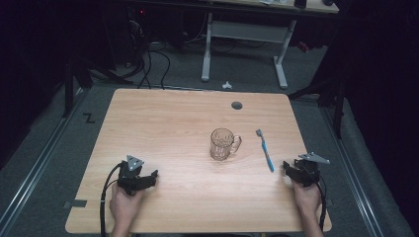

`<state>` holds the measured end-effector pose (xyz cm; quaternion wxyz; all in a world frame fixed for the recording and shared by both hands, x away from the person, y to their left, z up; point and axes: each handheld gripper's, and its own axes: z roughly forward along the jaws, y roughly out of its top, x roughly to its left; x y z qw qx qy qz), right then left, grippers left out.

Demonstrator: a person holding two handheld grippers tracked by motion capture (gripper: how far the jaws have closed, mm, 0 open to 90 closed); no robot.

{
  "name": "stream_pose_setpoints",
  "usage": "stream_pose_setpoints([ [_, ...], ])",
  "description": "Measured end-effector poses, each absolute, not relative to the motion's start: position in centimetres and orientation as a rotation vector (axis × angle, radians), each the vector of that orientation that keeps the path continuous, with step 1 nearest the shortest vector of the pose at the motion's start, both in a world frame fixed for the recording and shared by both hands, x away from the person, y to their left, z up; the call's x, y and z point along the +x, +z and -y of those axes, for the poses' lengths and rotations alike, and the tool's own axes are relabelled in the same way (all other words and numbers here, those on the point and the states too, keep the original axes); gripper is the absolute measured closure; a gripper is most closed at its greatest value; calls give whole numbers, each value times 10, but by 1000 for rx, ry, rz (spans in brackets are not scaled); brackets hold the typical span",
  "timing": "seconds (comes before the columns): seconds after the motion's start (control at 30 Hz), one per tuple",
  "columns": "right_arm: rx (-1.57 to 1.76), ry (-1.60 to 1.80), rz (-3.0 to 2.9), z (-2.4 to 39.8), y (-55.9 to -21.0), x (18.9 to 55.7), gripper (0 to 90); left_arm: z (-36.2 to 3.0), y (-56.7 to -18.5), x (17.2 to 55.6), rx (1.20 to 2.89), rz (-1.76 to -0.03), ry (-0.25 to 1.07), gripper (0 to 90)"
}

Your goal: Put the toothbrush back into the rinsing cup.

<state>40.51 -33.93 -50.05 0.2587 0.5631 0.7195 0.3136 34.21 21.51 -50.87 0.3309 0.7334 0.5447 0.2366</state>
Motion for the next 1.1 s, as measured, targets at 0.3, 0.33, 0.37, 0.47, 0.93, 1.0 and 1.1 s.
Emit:
stream_pose_setpoints([
  [0.3, 1515, 853, -1959, 339, -501, 405, 499, -215, -509, 342, 1918, -1424, 619, 226],
  [0.33, 1515, 855, -1960, 339, -501, 405, 500, -215, -509, 342, 1918, -1424, 619, 226],
  [0.37, 1515, 855, -1960, 339, -501, 405, 500, -215, -509, 342, 1918, -1424, 619, 226],
  [0.47, 1517, 858, -1960, 338, -501, 404, 506, -215, -509, 342, 1917, -1424, 619, 226],
  [0.93, 1512, 908, -2003, 336, -498, 401, 507, -215, -509, 342, 1918, -1424, 617, 226],
  [1.0, 1506, 920, -2016, 335, -496, 400, 490, -215, -509, 342, 1918, -1424, 617, 226],
  [1.1, 1494, 928, -2030, 333, -493, 399, 478, -215, -509, 342, 1919, -1424, 617, 226],
])
